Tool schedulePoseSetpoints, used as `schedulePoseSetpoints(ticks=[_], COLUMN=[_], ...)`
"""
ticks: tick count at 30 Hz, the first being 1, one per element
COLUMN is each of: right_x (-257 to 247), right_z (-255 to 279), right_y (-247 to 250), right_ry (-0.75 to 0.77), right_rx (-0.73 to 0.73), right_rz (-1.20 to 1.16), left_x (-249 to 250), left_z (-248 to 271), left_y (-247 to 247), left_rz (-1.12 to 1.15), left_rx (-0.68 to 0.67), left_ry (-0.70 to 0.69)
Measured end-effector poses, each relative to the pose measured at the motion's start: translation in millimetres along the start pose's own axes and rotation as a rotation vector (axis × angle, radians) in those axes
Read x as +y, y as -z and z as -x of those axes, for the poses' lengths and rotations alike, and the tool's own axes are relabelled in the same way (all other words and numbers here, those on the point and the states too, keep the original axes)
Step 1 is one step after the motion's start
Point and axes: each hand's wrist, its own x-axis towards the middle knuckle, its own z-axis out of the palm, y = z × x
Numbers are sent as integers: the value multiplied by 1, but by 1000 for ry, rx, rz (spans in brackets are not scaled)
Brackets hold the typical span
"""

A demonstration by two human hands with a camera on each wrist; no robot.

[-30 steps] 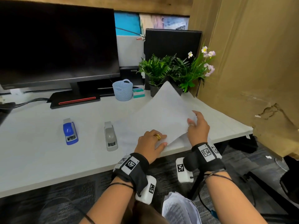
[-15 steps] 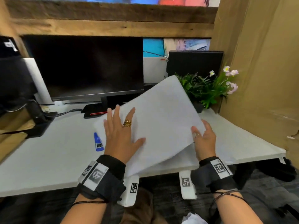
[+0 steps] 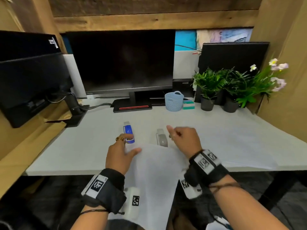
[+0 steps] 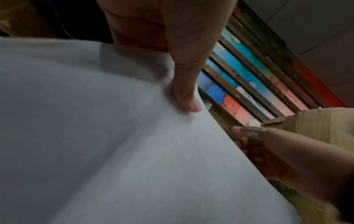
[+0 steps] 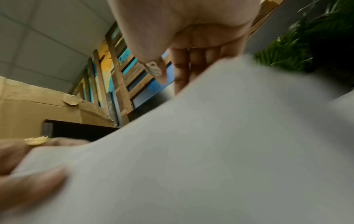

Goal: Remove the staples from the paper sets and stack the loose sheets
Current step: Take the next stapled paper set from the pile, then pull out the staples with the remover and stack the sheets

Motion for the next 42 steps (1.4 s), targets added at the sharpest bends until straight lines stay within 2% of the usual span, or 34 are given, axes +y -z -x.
schedulePoseSetpoints(ticks=[1,2,5,7,9,10,12,14,17,22,24,27,32,36,42], right_x=[-9,-18,-33,-36,-33,-31,-29,-29,-27,-20,-21,-30,-49,-54,-57], right_z=[-15,-29,-52,-51,-48,-48,-52,-53,-51,-48,-44,-27,3,20,33], right_y=[-1,-3,-16,-19,-16,-17,-22,-27,-30,-15,-5,7,16,15,18], right_ry=[-47,-122,-290,-241,-92,-63,-113,-222,-436,-599,-582,-470,-388,-344,-383], right_rx=[21,-39,-412,-616,-749,-792,-806,-767,-611,-415,-306,-176,24,133,244], right_rz=[65,145,315,371,436,456,462,374,63,-375,-517,-760,-1059,-1063,-1069], left_x=[0,0,-1,-4,-6,-8,-14,-17,-18,-16,-13,-1,30,44,46], left_z=[0,0,-2,-4,-3,-2,-1,1,4,6,5,5,12,16,22], left_y=[0,1,1,2,4,5,7,9,9,5,4,4,1,-4,-12], left_rz=[-19,-24,34,-5,-17,-1,52,105,150,80,18,-62,-69,-9,-1], left_rx=[10,19,46,41,11,-1,-15,-33,-60,-52,-51,-48,-33,-36,-94], left_ry=[5,13,53,77,109,122,141,156,163,95,45,-43,-187,-254,-306])
